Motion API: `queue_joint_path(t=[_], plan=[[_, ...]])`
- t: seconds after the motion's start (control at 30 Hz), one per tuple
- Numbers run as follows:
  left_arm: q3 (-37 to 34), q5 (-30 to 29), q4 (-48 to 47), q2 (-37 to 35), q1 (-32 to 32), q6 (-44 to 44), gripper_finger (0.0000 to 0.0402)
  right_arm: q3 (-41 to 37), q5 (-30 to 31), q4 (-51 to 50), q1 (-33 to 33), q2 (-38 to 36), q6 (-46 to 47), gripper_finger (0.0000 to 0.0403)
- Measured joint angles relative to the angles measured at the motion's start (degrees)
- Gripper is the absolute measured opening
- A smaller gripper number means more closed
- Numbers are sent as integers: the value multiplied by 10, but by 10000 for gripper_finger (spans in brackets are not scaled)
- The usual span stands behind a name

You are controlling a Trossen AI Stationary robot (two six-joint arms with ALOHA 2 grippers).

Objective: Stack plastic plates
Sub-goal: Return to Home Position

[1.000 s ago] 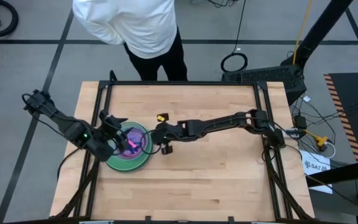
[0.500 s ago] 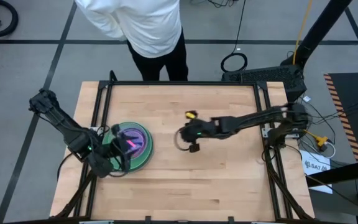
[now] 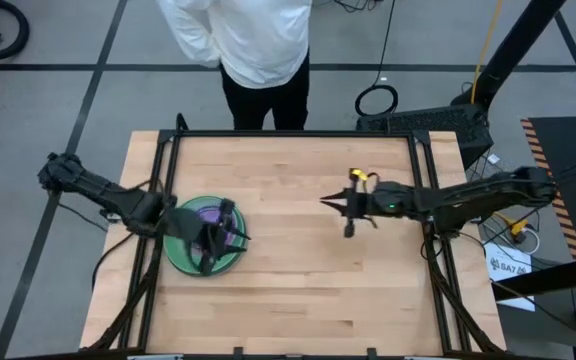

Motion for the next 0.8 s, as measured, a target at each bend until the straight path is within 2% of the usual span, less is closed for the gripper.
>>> queue_joint_path(t=[0.17,0.37,0.6,0.8], plan=[[0,155,-16,0,98,15,138,-61,0,10,0,-83,13,22],[-22,260,-15,-12,198,38,138,-126,1,16,0,-173,29,22],[-118,274,43,-95,276,5,138,-198,5,26,-3,-262,47,22],[-163,274,37,-197,290,-12,138,-239,5,25,-19,-325,59,22]])
